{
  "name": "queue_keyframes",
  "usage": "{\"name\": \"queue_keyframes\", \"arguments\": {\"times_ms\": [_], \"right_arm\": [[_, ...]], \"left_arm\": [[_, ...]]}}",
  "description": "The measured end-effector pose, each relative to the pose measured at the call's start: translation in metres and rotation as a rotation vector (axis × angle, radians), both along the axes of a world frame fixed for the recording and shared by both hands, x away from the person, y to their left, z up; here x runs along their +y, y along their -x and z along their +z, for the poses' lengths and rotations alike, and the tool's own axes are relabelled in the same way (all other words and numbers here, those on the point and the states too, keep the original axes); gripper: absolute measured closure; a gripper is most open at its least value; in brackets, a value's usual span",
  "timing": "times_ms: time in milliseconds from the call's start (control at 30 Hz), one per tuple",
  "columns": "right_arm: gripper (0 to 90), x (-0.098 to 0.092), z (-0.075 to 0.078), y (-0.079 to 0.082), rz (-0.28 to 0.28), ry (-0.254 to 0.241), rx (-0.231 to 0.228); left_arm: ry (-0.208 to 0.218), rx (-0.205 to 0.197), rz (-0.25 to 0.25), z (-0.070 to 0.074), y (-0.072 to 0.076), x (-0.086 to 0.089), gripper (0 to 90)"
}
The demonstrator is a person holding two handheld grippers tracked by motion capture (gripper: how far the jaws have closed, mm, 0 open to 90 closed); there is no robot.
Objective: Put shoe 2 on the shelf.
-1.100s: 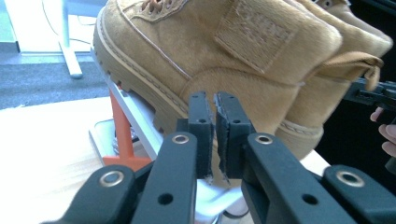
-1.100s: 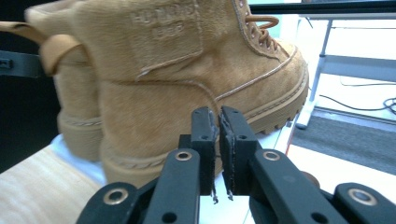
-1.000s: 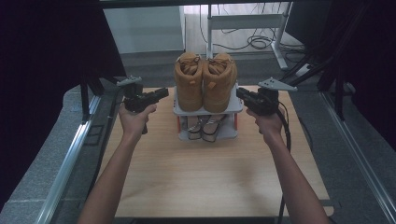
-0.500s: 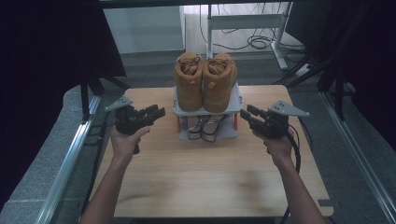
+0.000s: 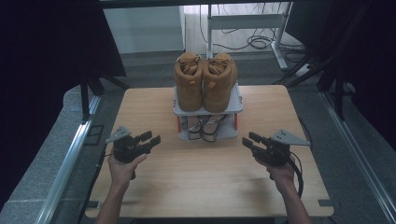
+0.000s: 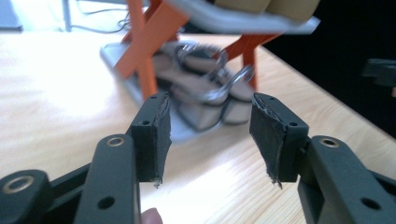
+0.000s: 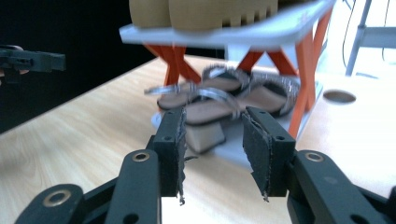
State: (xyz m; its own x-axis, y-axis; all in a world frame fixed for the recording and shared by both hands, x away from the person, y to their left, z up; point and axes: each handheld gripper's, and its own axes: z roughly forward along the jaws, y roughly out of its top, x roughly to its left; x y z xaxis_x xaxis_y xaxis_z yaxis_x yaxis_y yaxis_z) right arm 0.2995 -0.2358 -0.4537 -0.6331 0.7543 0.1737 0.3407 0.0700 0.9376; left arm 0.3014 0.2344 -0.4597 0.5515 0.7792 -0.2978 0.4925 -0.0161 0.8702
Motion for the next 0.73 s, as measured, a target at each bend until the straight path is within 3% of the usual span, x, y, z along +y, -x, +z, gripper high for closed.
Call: {"name": "queue_keyframes", "arguments": {"times_ms": [200, 333, 367, 467, 733], "right_arm": [[58.5, -0.001, -0.027, 0.008, -0.003, 0.023, 0.050], [58.1, 0.000, -0.041, 0.010, -0.003, 0.047, 0.081], [58.1, 0.000, -0.043, 0.011, -0.008, 0.061, 0.082], [58.2, -0.001, -0.041, 0.012, -0.003, 0.035, 0.076], [57.9, -0.004, -0.039, 0.013, -0.013, 0.026, 0.067]], "left_arm": [[-0.037, 0.062, -0.005, -0.029, 0.009, 0.001, 45.9], [-0.038, 0.093, 0.003, -0.041, 0.012, 0.000, 44.9], [-0.040, 0.100, 0.005, -0.043, 0.013, 0.000, 44.8], [-0.056, 0.099, 0.001, -0.046, 0.014, -0.003, 44.5], [-0.064, 0.094, -0.015, -0.045, 0.016, -0.009, 43.2]]}}
